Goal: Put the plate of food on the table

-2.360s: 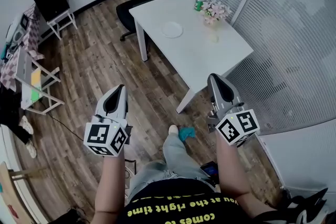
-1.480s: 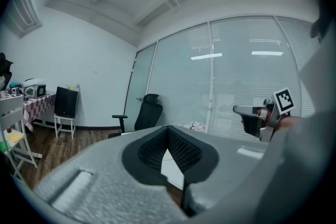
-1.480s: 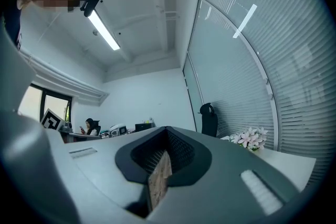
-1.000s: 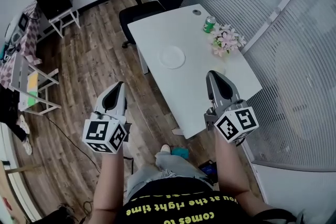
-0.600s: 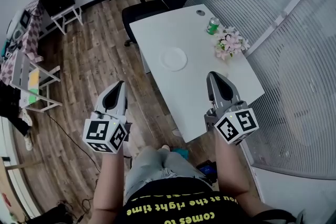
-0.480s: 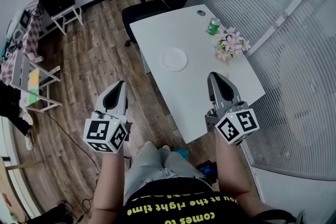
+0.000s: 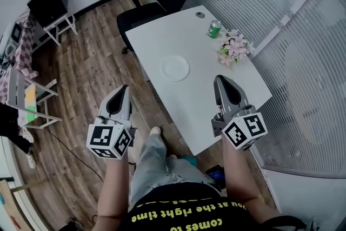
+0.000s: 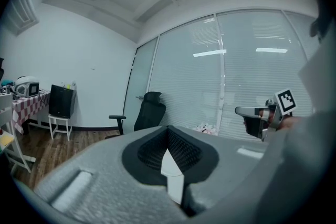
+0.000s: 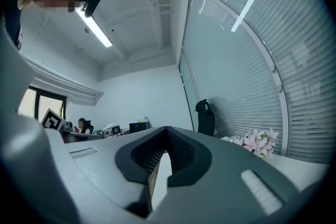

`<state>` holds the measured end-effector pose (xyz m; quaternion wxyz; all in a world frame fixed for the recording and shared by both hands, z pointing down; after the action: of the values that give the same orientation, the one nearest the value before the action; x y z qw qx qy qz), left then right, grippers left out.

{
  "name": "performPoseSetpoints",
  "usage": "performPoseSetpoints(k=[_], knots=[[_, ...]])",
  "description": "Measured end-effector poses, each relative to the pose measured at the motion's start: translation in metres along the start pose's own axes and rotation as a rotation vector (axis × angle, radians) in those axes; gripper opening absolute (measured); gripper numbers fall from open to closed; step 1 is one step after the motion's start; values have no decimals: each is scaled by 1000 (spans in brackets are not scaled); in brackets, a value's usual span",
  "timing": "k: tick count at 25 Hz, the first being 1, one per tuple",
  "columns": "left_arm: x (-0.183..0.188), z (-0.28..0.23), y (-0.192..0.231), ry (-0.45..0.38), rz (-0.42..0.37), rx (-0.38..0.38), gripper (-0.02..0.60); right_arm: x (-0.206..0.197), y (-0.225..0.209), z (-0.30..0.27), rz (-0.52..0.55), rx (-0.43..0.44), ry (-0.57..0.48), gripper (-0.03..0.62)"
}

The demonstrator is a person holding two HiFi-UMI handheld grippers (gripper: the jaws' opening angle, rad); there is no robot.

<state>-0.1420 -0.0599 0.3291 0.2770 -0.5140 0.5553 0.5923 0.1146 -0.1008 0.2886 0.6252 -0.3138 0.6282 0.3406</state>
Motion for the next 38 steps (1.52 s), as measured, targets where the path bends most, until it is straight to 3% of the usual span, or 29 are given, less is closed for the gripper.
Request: performPoseSetpoints(k=[21,38], knots=[[41,-156,42,104,-25,-249,0,-1,-52,-87,8,-258,30,6],[43,-212,67,151,-15,-353,0,-20,-64,-120,-2,-375,60,6]])
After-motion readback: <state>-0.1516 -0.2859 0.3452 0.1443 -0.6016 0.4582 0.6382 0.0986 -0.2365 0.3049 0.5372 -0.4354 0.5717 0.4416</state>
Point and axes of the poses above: the fingertips, and each gripper's own axes: z backward along the fingers, y to its left, x out of its top, the point moved 1 cm from there along z, backward along the fingers, and after that the axes turned 13 degrees about z, right-handed, at the moved point
